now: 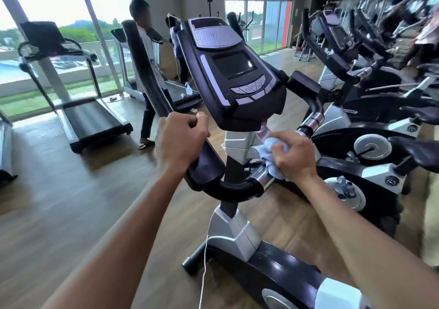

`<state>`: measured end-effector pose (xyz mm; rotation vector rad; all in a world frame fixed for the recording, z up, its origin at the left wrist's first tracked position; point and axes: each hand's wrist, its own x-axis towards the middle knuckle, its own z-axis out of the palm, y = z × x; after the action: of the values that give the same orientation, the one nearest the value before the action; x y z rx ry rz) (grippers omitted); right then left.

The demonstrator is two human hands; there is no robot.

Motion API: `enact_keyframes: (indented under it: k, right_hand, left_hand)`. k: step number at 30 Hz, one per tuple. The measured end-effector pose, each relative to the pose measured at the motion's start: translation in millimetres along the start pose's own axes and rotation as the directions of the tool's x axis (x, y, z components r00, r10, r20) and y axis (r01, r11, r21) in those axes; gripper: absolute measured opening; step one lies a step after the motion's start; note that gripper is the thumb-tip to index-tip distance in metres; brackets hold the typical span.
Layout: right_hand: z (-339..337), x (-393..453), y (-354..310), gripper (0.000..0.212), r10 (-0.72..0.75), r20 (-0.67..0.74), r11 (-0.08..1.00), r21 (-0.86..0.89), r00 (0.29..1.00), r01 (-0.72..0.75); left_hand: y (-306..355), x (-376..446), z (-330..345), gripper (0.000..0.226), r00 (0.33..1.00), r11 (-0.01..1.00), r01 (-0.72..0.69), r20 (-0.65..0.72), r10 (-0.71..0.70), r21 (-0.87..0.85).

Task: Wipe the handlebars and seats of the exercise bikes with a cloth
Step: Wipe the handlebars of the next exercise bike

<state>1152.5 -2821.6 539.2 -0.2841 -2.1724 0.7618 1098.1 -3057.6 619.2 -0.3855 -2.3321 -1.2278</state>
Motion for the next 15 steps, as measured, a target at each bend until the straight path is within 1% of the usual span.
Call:
enact_keyframes:
  k: [1, 2, 3, 4, 6, 8, 9, 10, 11, 12, 13, 14, 15]
  right_hand:
    - [2, -4, -5, 0.043, 0.022, -0.028, 1.000, -0.006, 0.999, -0.023]
    - [5, -15, -15, 0.042, 0.000, -0.027, 1.000, -0.002, 1.000, 0.000]
    - [8, -31, -29, 0.039, -0.076, 0.000, 0.997, 0.021, 0.997, 0.076]
    - [11, -49, -40, 0.036, -0.183, 0.034, 0.982, 0.056, 0.983, 0.181]
    - [15, -79, -57, 0.036, -0.354, 0.083, 0.934, 0.092, 0.932, 0.347]
    - [12, -76, -57, 0.036, -0.474, 0.143, 0.881, 0.080, 0.869, 0.467]
    - [11, -67, -50, 0.036, -0.508, 0.158, 0.861, 0.052, 0.847, 0.506]
    - [9, -53, -41, 0.037, -0.479, 0.153, 0.876, 0.025, 0.864, 0.481]
    - [3, -36, -33, 0.039, -0.367, 0.129, 0.929, 0.006, 0.921, 0.369]
    - [-2, -23, -28, 0.041, -0.208, 0.084, 0.978, 0.008, 0.975, 0.208]
    - [-5, -16, -23, 0.042, -0.070, 0.034, 0.998, -0.007, 0.997, 0.070]
    - [-2, -20, -25, 0.042, -0.034, 0.007, 0.999, -0.024, 0.999, 0.034]
    - [3, -31, -34, 0.041, -0.096, 0.020, 0.995, -0.039, 0.995, 0.097]
  left_hand:
    - [0, 1, 0, 0.043, 1.000, 1.000, -0.001, -0.013, 0.001, 0.021]
    - [0, 3, 2, 0.043, 1.000, 0.999, -0.001, -0.016, 0.002, 0.036]
    - [-1, 2, 2, 0.043, 1.000, 0.999, 0.002, -0.017, -0.001, 0.040]
    - [0, 2, 2, 0.043, 1.000, 0.999, 0.005, -0.017, -0.004, 0.045]
    - [1, 3, 2, 0.043, 1.000, 0.999, 0.008, -0.010, -0.007, 0.054]
    - [1, 0, 1, 0.044, 1.000, 0.999, 0.018, -0.001, -0.018, 0.028]
    - [2, -1, 0, 0.044, 1.000, 0.999, 0.023, -0.001, -0.023, 0.025]
    - [3, -1, 0, 0.044, 1.000, 0.999, 0.027, -0.008, -0.027, 0.029]
    - [4, -1, 0, 0.043, 0.999, 0.999, 0.031, -0.014, -0.031, 0.033]
    - [3, -2, -1, 0.043, 0.999, 0.999, 0.029, -0.013, -0.029, 0.037]
    - [4, -1, 0, 0.043, 1.000, 0.999, 0.022, -0.014, -0.022, 0.043]
    - [4, -2, 0, 0.043, 1.000, 0.998, 0.024, -0.016, -0.023, 0.052]
    - [4, -2, 1, 0.043, 0.999, 0.998, 0.031, -0.021, -0.030, 0.058]
